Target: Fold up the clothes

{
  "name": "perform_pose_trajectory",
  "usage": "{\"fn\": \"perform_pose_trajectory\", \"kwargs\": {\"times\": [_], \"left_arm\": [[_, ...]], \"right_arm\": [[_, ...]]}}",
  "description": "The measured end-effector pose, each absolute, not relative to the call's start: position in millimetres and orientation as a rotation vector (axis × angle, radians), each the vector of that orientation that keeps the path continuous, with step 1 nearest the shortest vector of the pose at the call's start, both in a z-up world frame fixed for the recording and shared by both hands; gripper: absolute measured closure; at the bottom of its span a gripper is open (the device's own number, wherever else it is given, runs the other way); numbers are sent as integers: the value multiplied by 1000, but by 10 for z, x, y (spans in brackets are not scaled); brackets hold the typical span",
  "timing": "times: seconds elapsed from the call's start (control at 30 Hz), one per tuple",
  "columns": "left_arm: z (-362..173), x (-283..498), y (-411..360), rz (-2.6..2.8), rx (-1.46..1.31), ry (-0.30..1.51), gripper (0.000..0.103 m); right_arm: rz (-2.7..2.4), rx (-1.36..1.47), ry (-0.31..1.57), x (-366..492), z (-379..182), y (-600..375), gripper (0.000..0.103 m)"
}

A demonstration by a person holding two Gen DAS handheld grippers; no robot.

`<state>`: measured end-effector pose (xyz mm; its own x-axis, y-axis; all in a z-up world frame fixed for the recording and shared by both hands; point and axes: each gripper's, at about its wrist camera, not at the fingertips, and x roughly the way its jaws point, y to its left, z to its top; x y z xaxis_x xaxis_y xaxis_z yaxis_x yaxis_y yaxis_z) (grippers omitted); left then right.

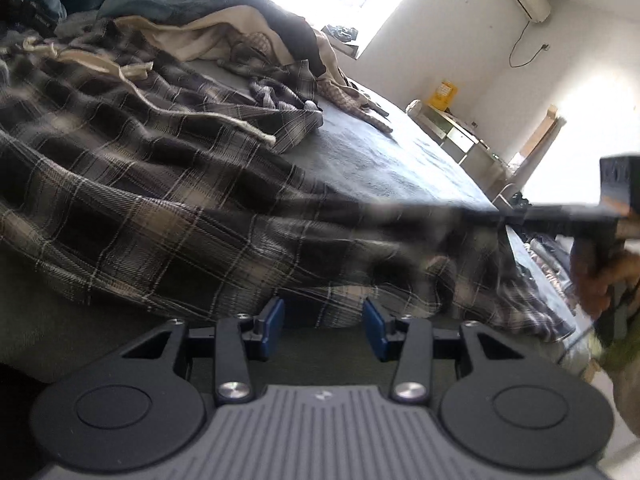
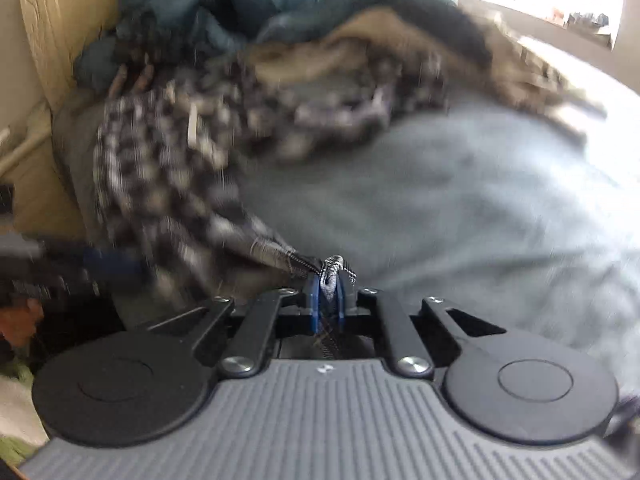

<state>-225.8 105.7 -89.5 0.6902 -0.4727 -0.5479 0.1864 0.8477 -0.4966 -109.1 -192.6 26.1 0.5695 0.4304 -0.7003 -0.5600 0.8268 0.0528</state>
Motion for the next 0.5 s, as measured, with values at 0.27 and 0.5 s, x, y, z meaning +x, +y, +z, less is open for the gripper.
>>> {"fn": "perform_pose_trajectory", "kwargs": {"times": [0.27,0.5], "left_arm": [[-956,-2262,1198,-370,-451,729,58],[-924,-2413,1394,-296,-480,740,58]], "right_arm": [[512,-277,710,-543,35,-1749,96],[405,-172,767,-260,-398,-1968,60]]}}
